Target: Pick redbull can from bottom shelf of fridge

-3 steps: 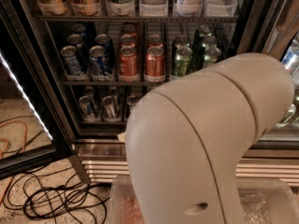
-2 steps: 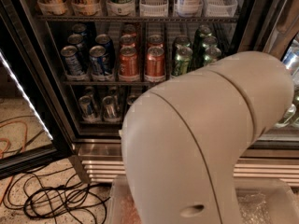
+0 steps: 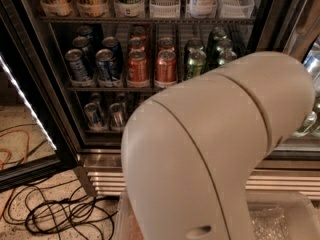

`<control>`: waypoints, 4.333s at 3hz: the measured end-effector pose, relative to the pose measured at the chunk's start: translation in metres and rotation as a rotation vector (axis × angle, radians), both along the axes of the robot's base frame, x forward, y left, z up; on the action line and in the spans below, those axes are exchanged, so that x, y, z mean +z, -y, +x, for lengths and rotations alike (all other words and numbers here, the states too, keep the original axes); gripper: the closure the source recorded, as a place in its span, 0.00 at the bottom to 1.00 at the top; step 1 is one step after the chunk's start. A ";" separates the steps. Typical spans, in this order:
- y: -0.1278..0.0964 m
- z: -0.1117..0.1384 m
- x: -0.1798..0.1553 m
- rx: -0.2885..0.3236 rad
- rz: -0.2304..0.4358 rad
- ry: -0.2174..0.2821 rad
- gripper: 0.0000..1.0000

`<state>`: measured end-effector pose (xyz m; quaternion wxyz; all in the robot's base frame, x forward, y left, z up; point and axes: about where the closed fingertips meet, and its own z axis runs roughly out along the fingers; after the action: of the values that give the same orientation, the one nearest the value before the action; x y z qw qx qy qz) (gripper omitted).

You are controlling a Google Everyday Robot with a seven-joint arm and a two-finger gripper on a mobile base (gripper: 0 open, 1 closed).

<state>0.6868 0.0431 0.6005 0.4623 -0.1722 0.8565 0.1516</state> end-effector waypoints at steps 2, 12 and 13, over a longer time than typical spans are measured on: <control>-0.002 0.014 0.004 -0.005 0.017 0.024 0.24; -0.010 0.070 0.013 0.018 -0.013 0.095 1.00; -0.012 0.061 0.019 0.034 -0.015 0.083 1.00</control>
Offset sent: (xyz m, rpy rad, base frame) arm 0.0252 0.0021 0.0049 0.0220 -0.0354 -0.0045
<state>0.7474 0.0551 0.6198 0.4934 -0.1965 0.8347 0.1457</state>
